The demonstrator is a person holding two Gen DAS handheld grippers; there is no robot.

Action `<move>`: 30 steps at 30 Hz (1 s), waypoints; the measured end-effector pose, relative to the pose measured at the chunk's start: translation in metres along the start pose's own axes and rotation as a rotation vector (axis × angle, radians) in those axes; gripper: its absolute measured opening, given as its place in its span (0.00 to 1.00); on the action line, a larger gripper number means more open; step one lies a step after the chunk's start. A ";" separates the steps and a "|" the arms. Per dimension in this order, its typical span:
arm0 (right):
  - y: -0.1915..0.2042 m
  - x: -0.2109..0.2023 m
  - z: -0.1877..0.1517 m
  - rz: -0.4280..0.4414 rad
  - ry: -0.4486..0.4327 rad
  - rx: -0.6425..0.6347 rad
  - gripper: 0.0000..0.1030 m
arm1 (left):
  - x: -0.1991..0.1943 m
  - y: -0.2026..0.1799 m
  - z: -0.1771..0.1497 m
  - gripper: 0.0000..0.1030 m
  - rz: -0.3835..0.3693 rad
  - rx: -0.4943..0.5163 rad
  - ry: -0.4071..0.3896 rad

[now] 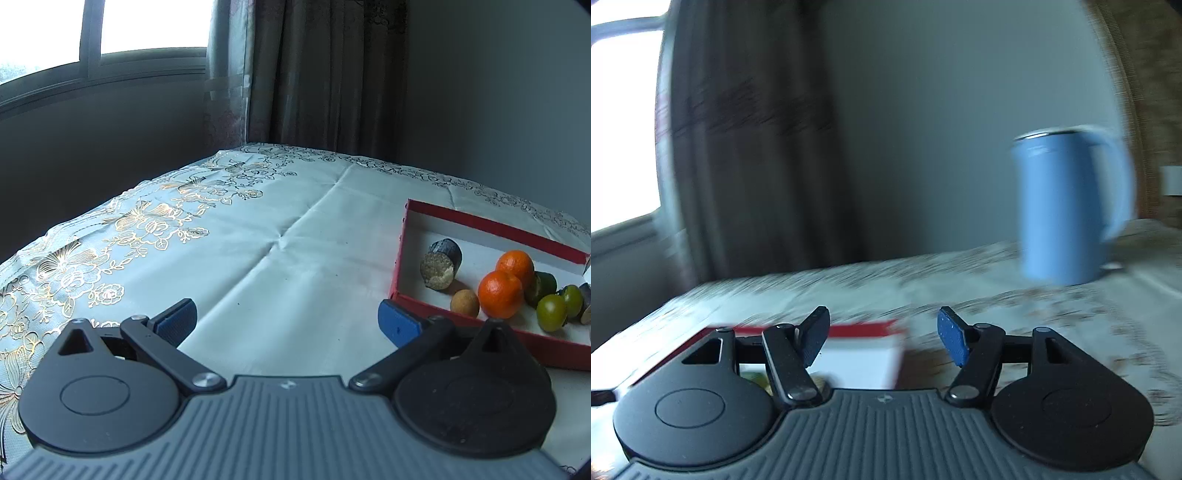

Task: Organize fruits
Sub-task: 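Move the left gripper to the green lime wedge and grasp it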

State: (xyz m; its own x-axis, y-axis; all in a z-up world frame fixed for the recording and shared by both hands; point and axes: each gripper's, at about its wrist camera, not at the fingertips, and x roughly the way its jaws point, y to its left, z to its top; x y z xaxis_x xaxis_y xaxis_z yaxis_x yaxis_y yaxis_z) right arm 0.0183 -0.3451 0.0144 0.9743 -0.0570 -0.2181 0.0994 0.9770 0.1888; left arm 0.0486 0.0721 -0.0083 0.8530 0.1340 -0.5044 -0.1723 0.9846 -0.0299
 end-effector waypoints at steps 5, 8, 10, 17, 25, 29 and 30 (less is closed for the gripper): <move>-0.027 0.009 -0.001 -0.030 0.017 0.100 0.62 | -0.021 -0.011 -0.007 1.00 -0.062 0.004 0.000; -0.025 0.009 -0.001 -0.011 0.019 0.093 0.63 | -0.036 -0.035 -0.016 1.00 -0.135 0.070 0.016; -0.025 0.008 0.000 0.000 0.016 0.097 0.63 | -0.042 -0.060 -0.022 1.00 -0.150 0.150 0.022; -0.023 0.004 -0.001 0.021 0.012 0.102 0.63 | -0.044 -0.109 -0.025 1.00 -0.210 0.262 0.037; -0.020 0.002 0.001 0.038 0.005 0.094 0.63 | -0.030 -0.131 -0.028 0.97 -0.210 0.262 0.100; -0.020 0.002 0.001 0.038 0.005 0.091 0.63 | -0.022 -0.138 -0.030 0.84 -0.218 0.280 0.150; -0.020 0.002 0.001 0.038 0.004 0.088 0.63 | -0.021 -0.138 -0.031 0.84 -0.219 0.272 0.151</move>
State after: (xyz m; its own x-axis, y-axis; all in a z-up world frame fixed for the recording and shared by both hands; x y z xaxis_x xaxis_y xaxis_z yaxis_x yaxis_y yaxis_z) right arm 0.0188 -0.3651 0.0114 0.9769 -0.0195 -0.2126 0.0801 0.9565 0.2803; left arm 0.0392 -0.0699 -0.0205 0.7693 -0.0813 -0.6337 0.1609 0.9846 0.0689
